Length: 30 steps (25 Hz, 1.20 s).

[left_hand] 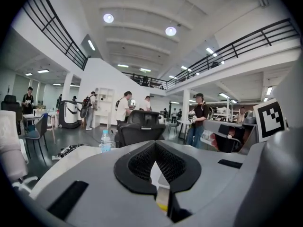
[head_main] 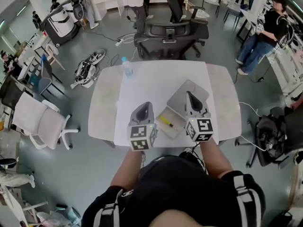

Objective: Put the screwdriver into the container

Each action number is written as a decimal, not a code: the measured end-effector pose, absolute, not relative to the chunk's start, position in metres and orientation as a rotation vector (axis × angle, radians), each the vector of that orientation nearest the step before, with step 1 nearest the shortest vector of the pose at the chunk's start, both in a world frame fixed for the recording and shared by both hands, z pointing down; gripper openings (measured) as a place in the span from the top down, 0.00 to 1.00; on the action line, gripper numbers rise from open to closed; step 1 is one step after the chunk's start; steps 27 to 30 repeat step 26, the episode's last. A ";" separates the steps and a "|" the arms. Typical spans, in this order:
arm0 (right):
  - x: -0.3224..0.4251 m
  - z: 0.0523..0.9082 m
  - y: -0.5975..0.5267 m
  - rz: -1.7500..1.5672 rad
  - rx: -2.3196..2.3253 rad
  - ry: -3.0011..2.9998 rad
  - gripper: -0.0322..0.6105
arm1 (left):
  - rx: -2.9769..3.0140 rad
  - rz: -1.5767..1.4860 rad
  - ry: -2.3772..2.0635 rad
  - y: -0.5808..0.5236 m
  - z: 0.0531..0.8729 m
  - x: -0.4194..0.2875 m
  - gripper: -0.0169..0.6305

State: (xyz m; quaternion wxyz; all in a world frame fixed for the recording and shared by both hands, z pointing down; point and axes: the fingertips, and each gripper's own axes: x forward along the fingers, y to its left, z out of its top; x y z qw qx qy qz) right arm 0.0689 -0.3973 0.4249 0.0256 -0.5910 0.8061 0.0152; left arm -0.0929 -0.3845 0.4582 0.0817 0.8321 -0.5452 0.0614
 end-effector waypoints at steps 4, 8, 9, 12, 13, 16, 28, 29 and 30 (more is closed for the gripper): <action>0.078 0.421 -0.393 0.095 -1.869 2.463 0.93 | 2.494 0.182 -1.613 -0.384 0.459 -0.089 0.97; 0.075 0.422 -0.389 0.116 -1.883 2.461 0.93 | 2.509 0.172 -1.602 -0.384 0.457 -0.087 0.97; 0.074 0.422 -0.388 0.117 -1.877 2.464 0.93 | 2.511 0.169 -1.600 -0.383 0.457 -0.086 0.97; 0.070 0.425 -0.387 0.089 -1.858 2.470 0.93 | 2.512 0.169 -1.595 -0.383 0.460 -0.088 0.97; 0.069 0.425 -0.387 0.086 -1.859 2.471 0.93 | 2.514 0.171 -1.592 -0.383 0.460 -0.088 0.97; 0.070 0.426 -0.387 0.085 -1.868 2.470 0.93 | 2.523 0.176 -1.579 -0.383 0.461 -0.086 0.97; 0.065 0.428 -0.386 0.089 -1.862 2.525 0.93 | 2.537 0.167 -1.569 -0.384 0.456 -0.080 0.97; 0.065 0.428 -0.386 0.089 -1.862 2.525 0.93 | 2.537 0.167 -1.569 -0.384 0.456 -0.080 0.97; 0.065 0.428 -0.386 0.089 -1.862 2.525 0.93 | 2.537 0.167 -1.569 -0.384 0.456 -0.080 0.97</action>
